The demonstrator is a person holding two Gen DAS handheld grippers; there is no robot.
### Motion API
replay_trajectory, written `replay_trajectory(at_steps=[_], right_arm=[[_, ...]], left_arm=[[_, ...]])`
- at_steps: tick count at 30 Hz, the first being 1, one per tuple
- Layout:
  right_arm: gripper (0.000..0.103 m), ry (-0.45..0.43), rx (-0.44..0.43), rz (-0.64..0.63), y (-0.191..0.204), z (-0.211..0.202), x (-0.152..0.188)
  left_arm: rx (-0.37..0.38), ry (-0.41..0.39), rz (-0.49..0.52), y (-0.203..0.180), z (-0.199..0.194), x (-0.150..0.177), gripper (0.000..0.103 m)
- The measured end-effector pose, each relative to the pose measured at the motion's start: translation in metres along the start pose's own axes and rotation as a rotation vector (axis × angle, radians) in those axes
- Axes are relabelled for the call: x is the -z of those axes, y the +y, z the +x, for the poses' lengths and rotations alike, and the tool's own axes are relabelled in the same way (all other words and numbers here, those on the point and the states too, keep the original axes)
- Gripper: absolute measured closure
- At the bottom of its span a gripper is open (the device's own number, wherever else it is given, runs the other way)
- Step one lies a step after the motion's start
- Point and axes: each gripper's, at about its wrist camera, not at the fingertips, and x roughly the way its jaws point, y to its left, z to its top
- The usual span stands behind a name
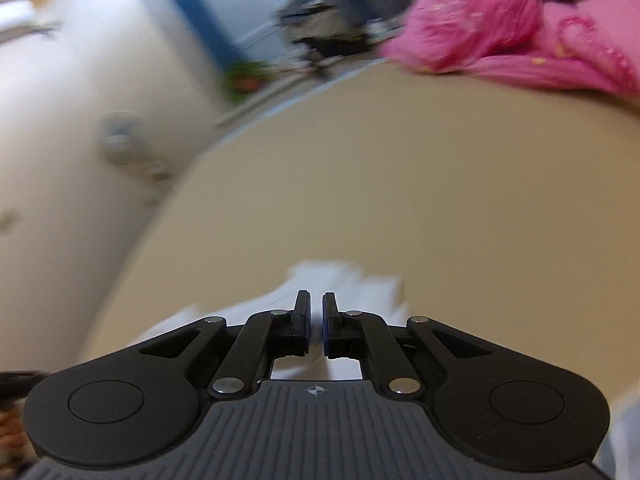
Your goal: Fold small clothes
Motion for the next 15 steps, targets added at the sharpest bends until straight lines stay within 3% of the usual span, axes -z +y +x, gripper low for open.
replay_trajectory(at_steps=[1, 3, 4, 5, 7, 9, 14, 15], right_arm=[[0.094, 0.006, 0.037, 0.02, -0.004, 0.017, -0.001], [0.094, -0.015, 0.027, 0.06, -0.015, 0.035, 0.012], [0.093, 0.012, 0.02, 0.083, -0.022, 0.044, 0.024], [0.093, 0.113, 0.039, 0.087, -0.022, 0.054, 0.025], [0.09, 0.055, -0.017, 0.028, -0.011, 0.053, 0.024], [0.064, 0.066, -0.009, -0.071, 0.001, 0.064, 0.025], [0.061, 0.169, -0.005, -0.091, 0.006, 0.104, 0.027], [0.061, 0.182, 0.011, -0.106, 0.008, 0.112, 0.028]], left_arm=[[-0.009, -0.024, -0.009, 0.006, 0.009, -0.005, 0.075], [-0.006, -0.056, -0.031, 0.021, 0.02, 0.004, 0.074], [0.001, -0.03, -0.031, 0.027, 0.026, 0.011, 0.074], [-0.024, 0.031, -0.036, 0.029, 0.032, 0.013, 0.075], [0.011, 0.009, -0.016, 0.025, 0.031, 0.013, 0.072], [0.026, -0.013, 0.035, 0.017, 0.035, 0.01, 0.058], [0.037, 0.091, 0.026, 0.002, 0.071, 0.011, 0.058], [0.028, 0.106, 0.044, -0.001, 0.078, 0.012, 0.068]])
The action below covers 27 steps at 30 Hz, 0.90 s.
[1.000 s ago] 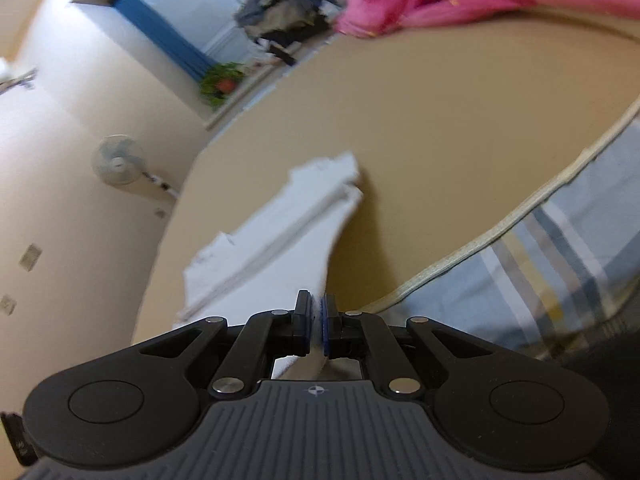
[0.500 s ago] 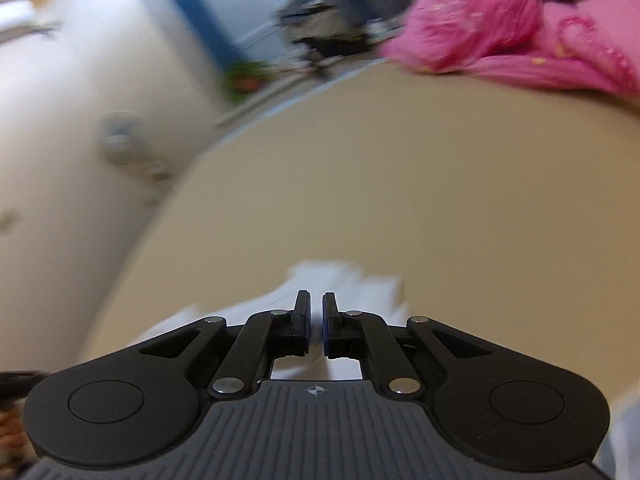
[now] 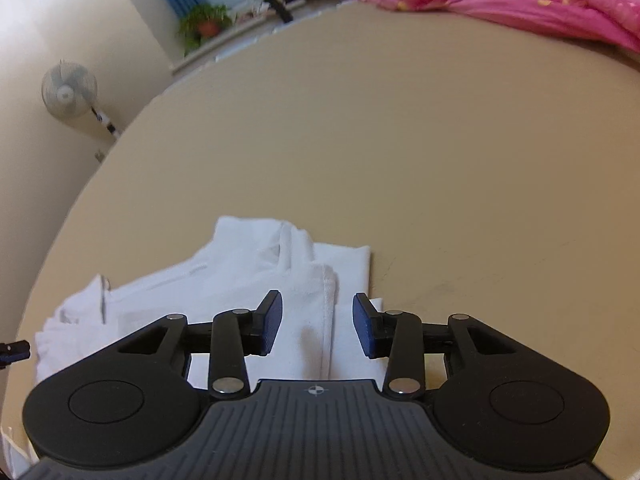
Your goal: Fold small clothes
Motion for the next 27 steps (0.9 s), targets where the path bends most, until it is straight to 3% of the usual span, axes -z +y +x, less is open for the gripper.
replay_trajectory(at_steps=[1, 2, 3, 4, 6, 9, 12, 19, 21, 24, 27], right_arm=[[0.062, 0.01, 0.006, -0.012, 0.002, 0.005, 0.0], [0.066, 0.017, 0.004, -0.028, 0.005, 0.008, 0.0], [0.09, 0.012, -0.004, -0.051, 0.008, 0.001, 0.014], [0.102, 0.0, -0.009, -0.084, 0.015, -0.001, 0.016], [0.101, -0.084, 0.0, -0.142, 0.028, -0.016, 0.016], [0.102, -0.265, -0.013, -0.094, 0.031, -0.039, 0.005], [0.102, -0.39, 0.058, -0.12, 0.04, -0.041, -0.005], [0.102, -0.278, 0.122, -0.114, 0.044, 0.026, -0.014], [0.101, -0.218, 0.137, -0.111, 0.04, 0.044, -0.013], [0.098, -0.156, 0.226, -0.041, 0.031, 0.052, -0.011], [0.087, -0.203, 0.236, 0.135, 0.014, 0.021, -0.012]], left_arm=[[-0.014, 0.013, 0.019, -0.002, 0.005, 0.001, 0.079], [-0.035, 0.021, 0.038, -0.003, 0.008, 0.002, 0.096], [-0.043, 0.009, 0.046, -0.005, 0.006, 0.002, 0.097], [-0.044, -0.01, 0.05, 0.004, 0.005, 0.004, 0.097], [-0.048, -0.101, 0.076, -0.001, -0.011, 0.002, 0.098], [-0.053, -0.259, 0.108, -0.011, -0.027, -0.003, 0.098], [-0.093, -0.329, 0.119, -0.019, -0.017, -0.014, 0.098], [-0.169, -0.226, 0.127, -0.014, 0.046, -0.027, 0.097], [-0.169, -0.171, 0.117, -0.011, 0.056, -0.03, 0.086], [-0.177, -0.181, 0.054, 0.001, 0.043, -0.032, 0.08], [-0.127, -0.172, 0.017, 0.001, 0.013, -0.028, 0.08]])
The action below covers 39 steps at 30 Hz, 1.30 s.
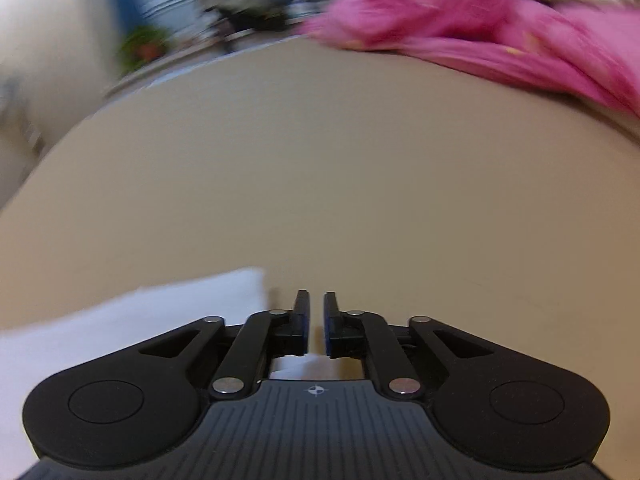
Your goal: Fold small clothes
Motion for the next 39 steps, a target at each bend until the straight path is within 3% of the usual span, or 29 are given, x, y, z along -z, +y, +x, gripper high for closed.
replay_trajectory(at_steps=[2, 5, 9, 11, 12, 13, 14, 17, 20, 22, 25, 29, 32, 35, 37, 38, 39], right_arm=[[0.084, 0.0, -0.036, 0.089, -0.011, -0.028, -0.004], [0.076, 0.09, -0.092, 0.095, -0.015, -0.063, 0.0], [0.057, 0.211, -0.099, -0.042, -0.008, -0.094, 0.038], [0.057, 0.255, -0.077, -0.106, -0.008, -0.097, 0.059], [0.057, 0.299, -0.064, -0.123, -0.011, -0.092, 0.067], [0.058, 0.354, -0.042, -0.138, -0.013, -0.089, 0.077], [0.058, 0.376, -0.035, -0.154, -0.012, -0.088, 0.082], [0.1, 0.368, -0.087, -0.21, -0.013, -0.087, 0.081], [0.1, 0.322, -0.112, -0.152, -0.026, -0.096, 0.075], [0.1, 0.344, -0.114, -0.082, -0.038, -0.096, 0.075], [0.098, 0.354, -0.076, -0.095, -0.04, -0.098, 0.083], [0.094, 0.19, -0.056, -0.149, -0.03, -0.123, 0.076], [0.086, 0.11, -0.129, -0.173, -0.026, -0.135, 0.074], [0.082, 0.174, -0.183, -0.171, -0.02, -0.123, 0.08], [0.079, 0.283, -0.115, -0.211, -0.017, -0.103, 0.089], [0.079, 0.344, -0.062, -0.236, -0.017, -0.093, 0.095], [0.08, 0.376, -0.027, -0.238, -0.019, -0.088, 0.099]], left_arm=[[0.016, 0.058, 0.04, -0.006, -0.021, 0.003, 0.08], [0.029, 0.142, 0.068, -0.012, -0.052, 0.019, 0.08], [0.057, 0.199, 0.078, -0.005, -0.078, 0.059, 0.067], [0.025, 0.24, 0.109, -0.002, -0.07, 0.08, 0.067], [0.004, 0.319, 0.126, 0.0, -0.057, 0.095, 0.073], [-0.01, 0.397, 0.1, 0.003, -0.049, 0.101, 0.086], [0.017, 0.401, 0.057, 0.007, -0.048, 0.103, 0.092], [0.022, 0.369, 0.097, 0.007, -0.053, 0.102, 0.094], [0.037, 0.373, 0.059, 0.016, -0.057, 0.103, 0.094], [0.038, 0.385, 0.056, 0.018, -0.056, 0.104, 0.093], [0.029, 0.361, 0.062, 0.02, -0.064, 0.102, 0.085], [0.055, 0.199, 0.038, 0.027, -0.1, 0.096, 0.084], [0.099, 0.173, 0.053, 0.026, -0.105, 0.096, 0.084], [0.07, 0.233, 0.106, 0.019, -0.086, 0.099, 0.084], [-0.01, 0.336, 0.148, 0.008, -0.068, 0.11, 0.083], [-0.045, 0.377, 0.151, 0.009, -0.06, 0.114, 0.074], [-0.052, 0.371, 0.145, 0.009, -0.06, 0.114, 0.074]])
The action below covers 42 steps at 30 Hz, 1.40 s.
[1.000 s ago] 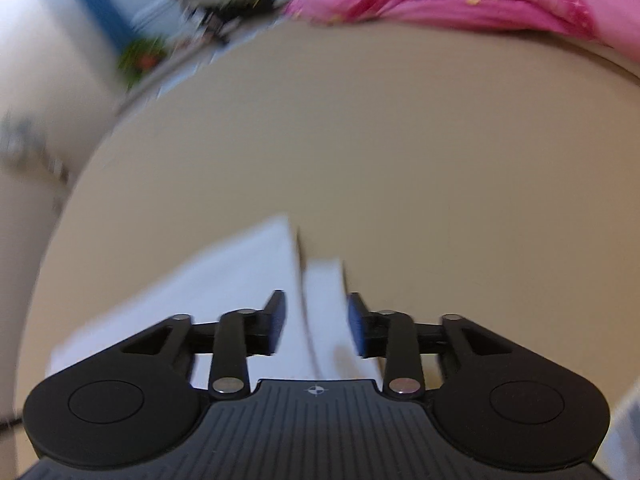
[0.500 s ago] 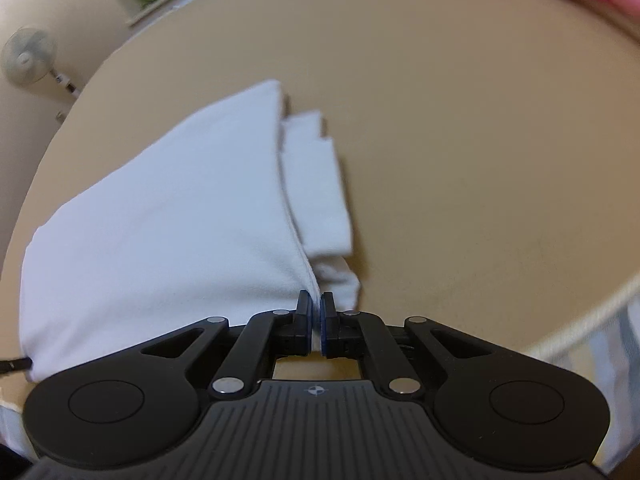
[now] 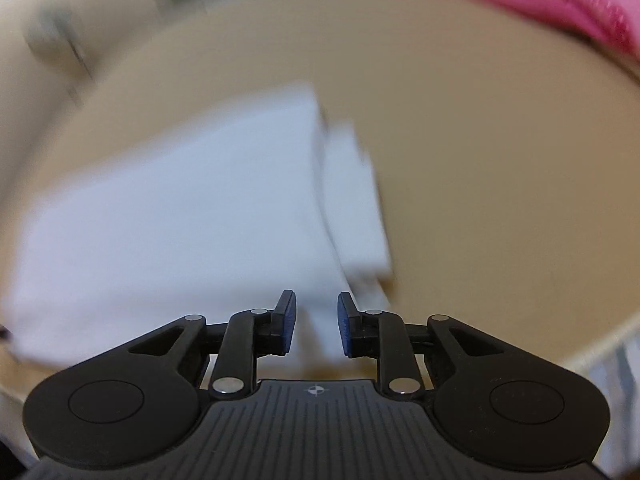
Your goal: Fold small clothes
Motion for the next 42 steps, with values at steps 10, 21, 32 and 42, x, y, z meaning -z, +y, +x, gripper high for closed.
replay_trajectory(at_steps=[10, 21, 32, 42], right_arm=[[0.076, -0.154, -0.041, 0.039, -0.008, -0.033, 0.005], [0.074, -0.068, 0.008, 0.066, -0.018, -0.019, 0.001], [0.074, -0.209, 0.023, 0.074, -0.006, -0.042, -0.002], [0.071, -0.026, 0.113, -0.005, 0.006, -0.012, 0.007]], left_arm=[[0.013, -0.147, -0.079, 0.022, -0.042, 0.026, 0.074], [-0.039, -0.094, -0.055, 0.019, -0.038, 0.028, 0.074], [-0.015, -0.103, -0.065, 0.036, -0.045, 0.015, 0.074], [-0.006, -0.031, -0.017, 0.031, -0.035, 0.018, 0.074]])
